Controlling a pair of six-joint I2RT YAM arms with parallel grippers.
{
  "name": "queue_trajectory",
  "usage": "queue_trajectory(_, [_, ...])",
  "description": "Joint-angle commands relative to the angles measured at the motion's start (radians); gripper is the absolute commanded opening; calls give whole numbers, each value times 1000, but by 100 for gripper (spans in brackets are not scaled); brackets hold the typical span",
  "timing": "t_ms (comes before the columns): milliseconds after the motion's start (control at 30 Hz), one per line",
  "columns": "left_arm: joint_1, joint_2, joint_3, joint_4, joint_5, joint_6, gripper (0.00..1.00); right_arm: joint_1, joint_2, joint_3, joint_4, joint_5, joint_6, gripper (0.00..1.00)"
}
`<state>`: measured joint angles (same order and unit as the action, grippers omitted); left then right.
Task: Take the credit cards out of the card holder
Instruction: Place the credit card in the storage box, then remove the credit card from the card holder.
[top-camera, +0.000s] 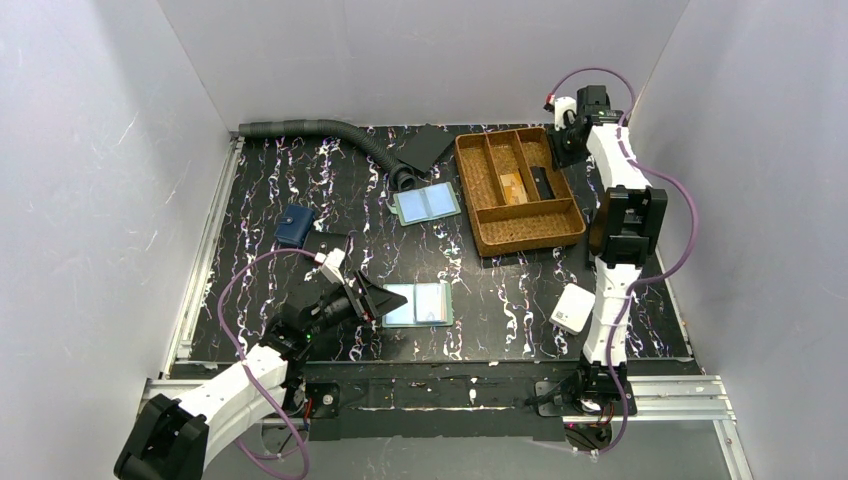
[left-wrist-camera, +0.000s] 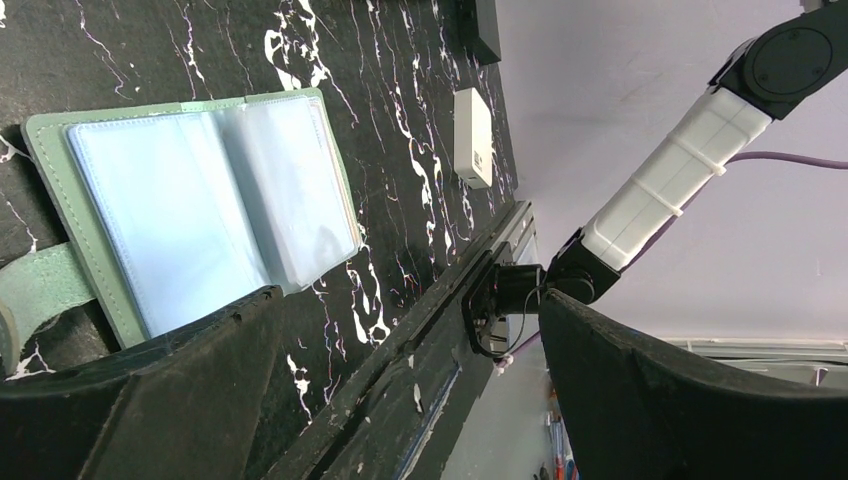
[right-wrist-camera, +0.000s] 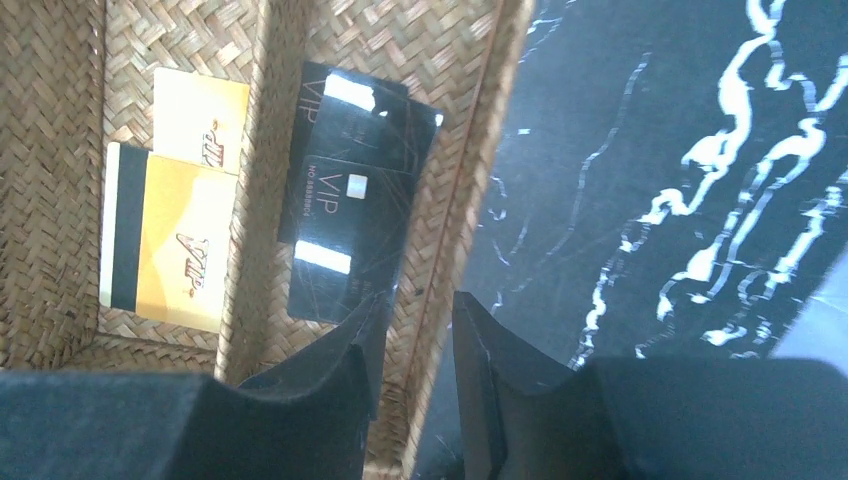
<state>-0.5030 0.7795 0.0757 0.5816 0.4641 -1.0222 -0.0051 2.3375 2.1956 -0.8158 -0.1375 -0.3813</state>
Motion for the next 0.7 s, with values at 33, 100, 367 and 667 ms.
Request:
queue_trajectory(33, [6, -17, -4, 0, 11, -10, 98, -3, -149, -34, 62, 19, 9, 39])
queue_trajectory(100, [7, -17, -12, 0, -2, -31, 98, -3, -200, -91, 61, -82, 10, 39])
queue_trajectory(367, [18, 13, -10, 1, 27, -70, 98, -3, -580, -597, 260, -502, 44, 42])
queue_trajectory(667, [13, 28, 42, -16, 98, -52, 98, -3, -927, -1068, 396, -841, 45, 51])
